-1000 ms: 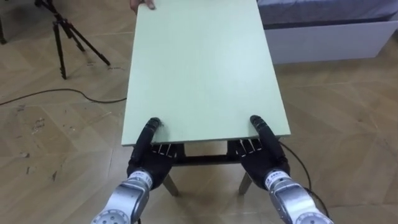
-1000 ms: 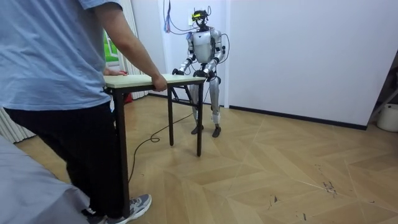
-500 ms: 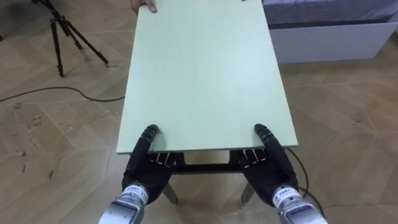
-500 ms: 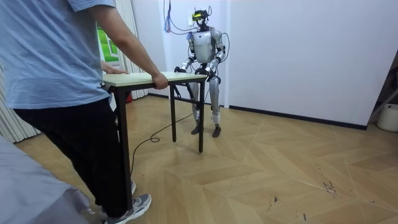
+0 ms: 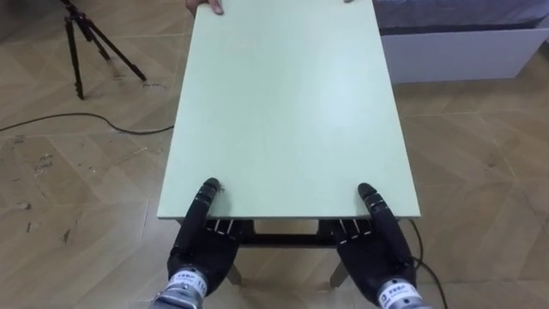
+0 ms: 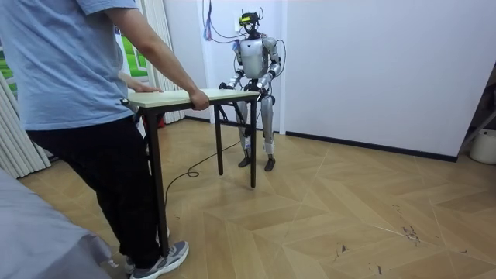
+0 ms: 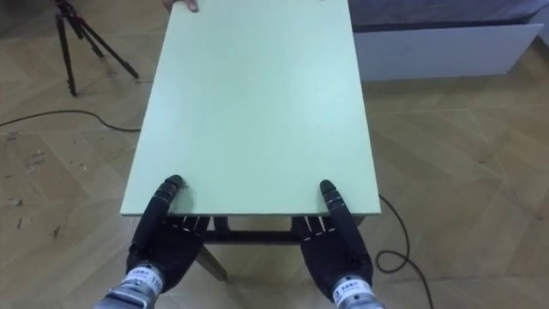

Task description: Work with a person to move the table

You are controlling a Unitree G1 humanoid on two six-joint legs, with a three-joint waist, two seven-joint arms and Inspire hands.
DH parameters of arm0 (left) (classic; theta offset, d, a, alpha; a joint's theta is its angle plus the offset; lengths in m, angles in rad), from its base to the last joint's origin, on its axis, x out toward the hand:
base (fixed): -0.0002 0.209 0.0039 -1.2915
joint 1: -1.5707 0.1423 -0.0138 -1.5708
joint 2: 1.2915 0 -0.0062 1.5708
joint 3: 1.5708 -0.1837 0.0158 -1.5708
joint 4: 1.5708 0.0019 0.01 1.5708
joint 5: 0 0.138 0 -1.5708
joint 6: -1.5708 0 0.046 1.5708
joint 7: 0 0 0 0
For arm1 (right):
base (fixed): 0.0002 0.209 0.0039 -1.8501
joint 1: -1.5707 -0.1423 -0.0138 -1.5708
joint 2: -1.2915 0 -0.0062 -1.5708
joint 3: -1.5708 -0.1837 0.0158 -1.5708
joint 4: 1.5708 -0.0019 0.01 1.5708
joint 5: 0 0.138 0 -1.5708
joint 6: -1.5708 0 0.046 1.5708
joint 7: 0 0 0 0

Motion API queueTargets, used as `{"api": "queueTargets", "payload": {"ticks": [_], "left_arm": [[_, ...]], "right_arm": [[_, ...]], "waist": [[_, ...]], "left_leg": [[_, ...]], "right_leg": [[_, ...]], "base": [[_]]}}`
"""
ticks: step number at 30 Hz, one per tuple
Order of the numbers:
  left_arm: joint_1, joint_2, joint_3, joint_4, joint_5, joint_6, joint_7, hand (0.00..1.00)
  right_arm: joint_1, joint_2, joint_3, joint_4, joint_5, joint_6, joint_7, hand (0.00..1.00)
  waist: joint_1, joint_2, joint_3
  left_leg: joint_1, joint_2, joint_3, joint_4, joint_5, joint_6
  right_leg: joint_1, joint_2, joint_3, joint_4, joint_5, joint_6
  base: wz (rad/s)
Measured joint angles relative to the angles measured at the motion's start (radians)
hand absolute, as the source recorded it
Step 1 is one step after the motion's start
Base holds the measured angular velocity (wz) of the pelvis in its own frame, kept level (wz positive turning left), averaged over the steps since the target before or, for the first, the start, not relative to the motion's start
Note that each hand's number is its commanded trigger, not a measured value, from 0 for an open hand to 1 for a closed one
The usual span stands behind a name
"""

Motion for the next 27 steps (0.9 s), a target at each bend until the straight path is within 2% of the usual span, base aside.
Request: {"api": "queueTargets", "payload": {"ticks": [3,6,12,23,25,26,27], "left_arm": [[0.005,0.005,-0.025,0.000,-0.002,-0.039,-0.008,1.00],[0.010,0.011,-0.034,-0.001,-0.004,-0.069,-0.037,1.00],[0.018,0.020,-0.060,-0.004,-0.026,-0.091,-0.077,1.00],[0.021,0.032,-0.095,-0.006,-0.032,-0.137,-0.095,1.00],[0.023,0.042,-0.097,-0.006,-0.033,-0.146,-0.114,1.00],[0.026,0.045,-0.098,-0.006,-0.033,-0.149,-0.122,1.00],[0.029,0.055,-0.100,-0.006,-0.032,-0.153,-0.130,1.00]], "right_arm": [[0.002,-0.009,0.023,0.000,0.007,-0.028,0.013,1.00],[0.003,-0.014,0.036,0.000,0.014,-0.035,0.045,1.00],[0.005,-0.022,0.052,-0.001,0.018,-0.073,0.069,1.00],[0.008,-0.047,0.072,-0.004,0.046,-0.088,0.097,1.00],[0.009,-0.049,0.085,-0.003,0.064,-0.095,0.108,1.00],[0.010,-0.050,0.091,-0.003,0.073,-0.097,0.111,1.00],[0.019,-0.051,0.097,-0.001,0.080,-0.097,0.120,1.00]], "waist": [[0.000,-0.002,0.0011],[0.000,-0.010,0.0009],[0.000,-0.015,0.0005],[0.001,-0.026,0.0038],[0.002,-0.042,0.0112],[0.002,-0.046,0.0116],[0.008,-0.050,0.0101]], "left_leg": [[-0.005,0.000,0.001,0.000,-0.001,0.001],[-0.016,0.001,0.004,0.004,-0.001,0.001],[-0.021,0.001,0.007,0.006,-0.001,0.001],[-0.033,0.003,0.009,0.012,-0.002,0.000],[-0.053,0.014,0.023,0.057,-0.013,-0.011],[-0.062,0.020,0.023,0.080,-0.023,-0.015],[-0.083,0.038,0.023,0.131,-0.043,-0.023]], "right_leg": [[-0.004,0.000,0.000,0.004,-0.001,0.000],[-0.024,-0.001,0.000,0.019,-0.005,-0.001],[-0.032,-0.003,0.001,0.023,-0.006,-0.001],[-0.047,-0.002,0.002,0.036,-0.013,-0.004],[-0.051,-0.001,0.000,0.049,-0.021,-0.010],[-0.053,0.003,-0.001,0.057,-0.027,-0.013],[-0.057,0.012,-0.002,0.071,-0.034,-0.021]], "base": [[0.00],[0.00],[0.00],[0.00],[0.02],[0.00],[-0.09]]}}
